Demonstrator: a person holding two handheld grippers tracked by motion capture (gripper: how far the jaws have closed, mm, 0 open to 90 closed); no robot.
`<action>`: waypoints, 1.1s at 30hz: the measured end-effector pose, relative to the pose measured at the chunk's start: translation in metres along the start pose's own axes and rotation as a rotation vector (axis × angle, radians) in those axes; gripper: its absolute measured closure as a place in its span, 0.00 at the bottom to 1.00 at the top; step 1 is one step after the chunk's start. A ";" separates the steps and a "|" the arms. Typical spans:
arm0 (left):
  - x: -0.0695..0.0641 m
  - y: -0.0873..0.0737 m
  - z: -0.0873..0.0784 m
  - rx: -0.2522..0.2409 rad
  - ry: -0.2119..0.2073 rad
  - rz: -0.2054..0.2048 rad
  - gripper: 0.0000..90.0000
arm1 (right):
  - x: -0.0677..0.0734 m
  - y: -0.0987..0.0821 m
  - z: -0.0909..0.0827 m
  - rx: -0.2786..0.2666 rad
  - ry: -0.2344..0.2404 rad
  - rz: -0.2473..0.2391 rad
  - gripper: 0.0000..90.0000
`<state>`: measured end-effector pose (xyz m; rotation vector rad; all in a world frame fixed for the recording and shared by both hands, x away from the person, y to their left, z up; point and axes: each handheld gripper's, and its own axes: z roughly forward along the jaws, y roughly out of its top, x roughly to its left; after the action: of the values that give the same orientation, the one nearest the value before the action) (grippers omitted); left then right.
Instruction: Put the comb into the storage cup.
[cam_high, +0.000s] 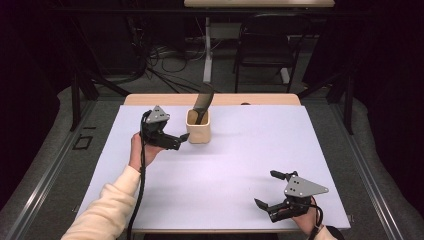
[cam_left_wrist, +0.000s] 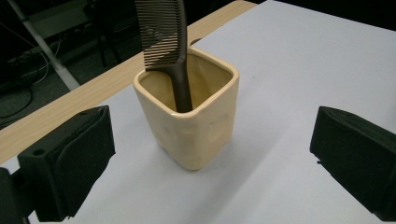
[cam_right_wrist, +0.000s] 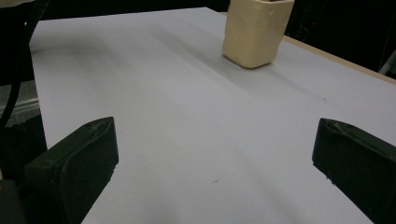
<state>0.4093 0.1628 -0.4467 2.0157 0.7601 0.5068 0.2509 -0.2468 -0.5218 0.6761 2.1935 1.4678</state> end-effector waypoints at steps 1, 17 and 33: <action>0.000 -0.001 -0.001 0.000 0.000 -0.003 0.00 | 0.000 0.000 0.000 0.000 -0.001 -0.001 0.00; -0.010 -0.027 -0.021 0.023 0.024 -0.022 0.00 | 0.000 0.000 0.000 -0.003 0.004 0.002 0.00; -0.024 -0.054 -0.037 0.036 0.039 -0.040 0.00 | 0.000 0.000 0.000 0.000 0.004 0.004 0.00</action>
<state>0.3525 0.1907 -0.4753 2.0250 0.8372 0.5141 0.2506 -0.2465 -0.5217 0.6776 2.1965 1.4726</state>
